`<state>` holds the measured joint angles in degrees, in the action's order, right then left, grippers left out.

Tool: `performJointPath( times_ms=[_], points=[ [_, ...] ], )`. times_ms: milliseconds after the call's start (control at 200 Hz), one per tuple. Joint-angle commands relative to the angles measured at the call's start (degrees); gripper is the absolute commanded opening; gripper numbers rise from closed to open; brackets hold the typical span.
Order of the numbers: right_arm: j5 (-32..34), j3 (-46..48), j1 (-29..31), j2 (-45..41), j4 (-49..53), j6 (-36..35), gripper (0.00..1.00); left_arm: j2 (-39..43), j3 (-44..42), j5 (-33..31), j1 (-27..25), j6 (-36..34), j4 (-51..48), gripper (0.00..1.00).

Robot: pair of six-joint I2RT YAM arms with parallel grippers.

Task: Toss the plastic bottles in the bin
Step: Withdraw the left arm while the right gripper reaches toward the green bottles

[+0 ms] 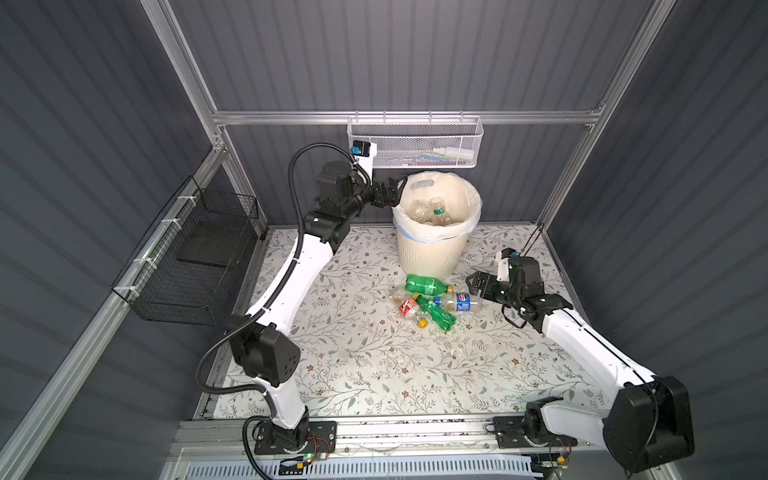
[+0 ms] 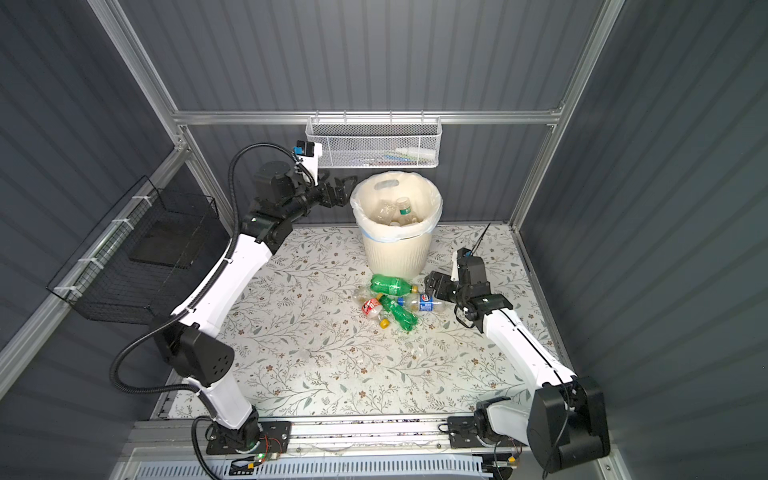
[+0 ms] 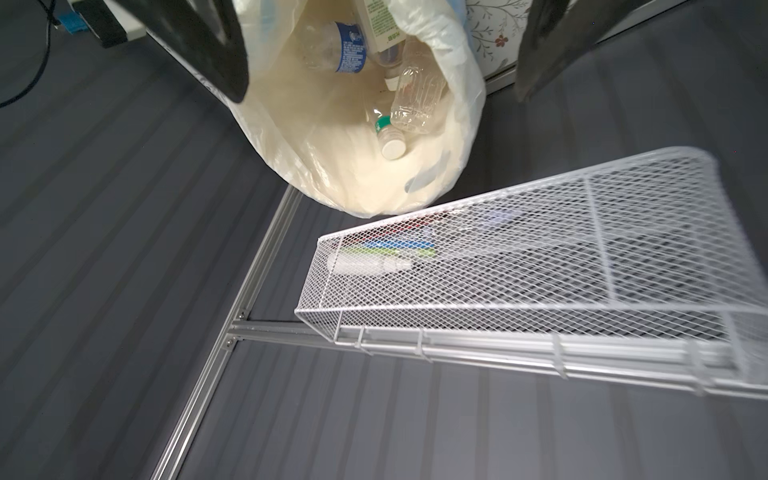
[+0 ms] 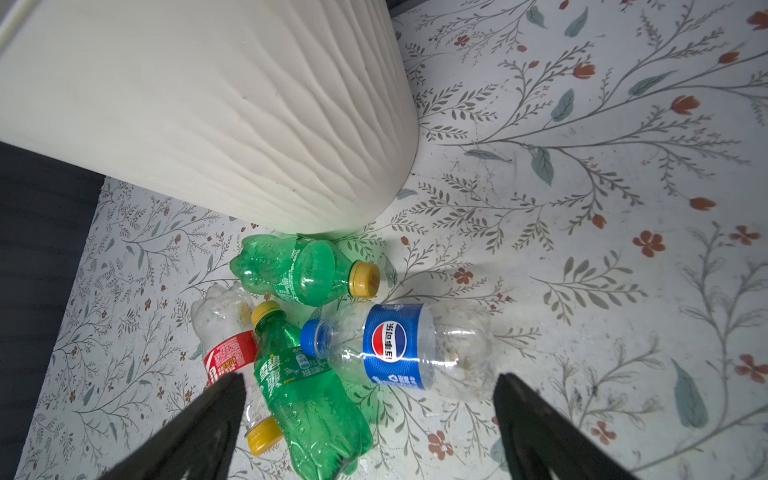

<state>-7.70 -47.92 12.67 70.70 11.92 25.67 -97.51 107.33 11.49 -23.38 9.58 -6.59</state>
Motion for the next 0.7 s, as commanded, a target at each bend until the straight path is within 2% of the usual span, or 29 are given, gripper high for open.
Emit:
performJointPath(
  times_ms=[0, 220, 430, 695],
  points=[
    [0.31, -1.72, 1.14, 1.68, 1.67, -2.03, 0.96, 8.69, -5.70, -4.70, 2.24, -2.55, 3.03, 1.00],
    [1.46, -2.92, 4.14, 1.79, 3.51, -6.05, 0.94, 14.92, -21.72, -6.47, 7.31, -0.03, 2.14, 1.00],
    [4.81, -4.14, 12.46, 3.61, 4.59, -10.70, 0.91, 18.85, -35.91, -7.60, 9.55, 3.12, 1.74, 1.00],
    [7.18, -10.47, 22.20, 11.86, 5.42, -15.55, 0.88, 23.14, -46.60, -10.05, 10.85, 6.07, 0.66, 1.00]
  ],
)
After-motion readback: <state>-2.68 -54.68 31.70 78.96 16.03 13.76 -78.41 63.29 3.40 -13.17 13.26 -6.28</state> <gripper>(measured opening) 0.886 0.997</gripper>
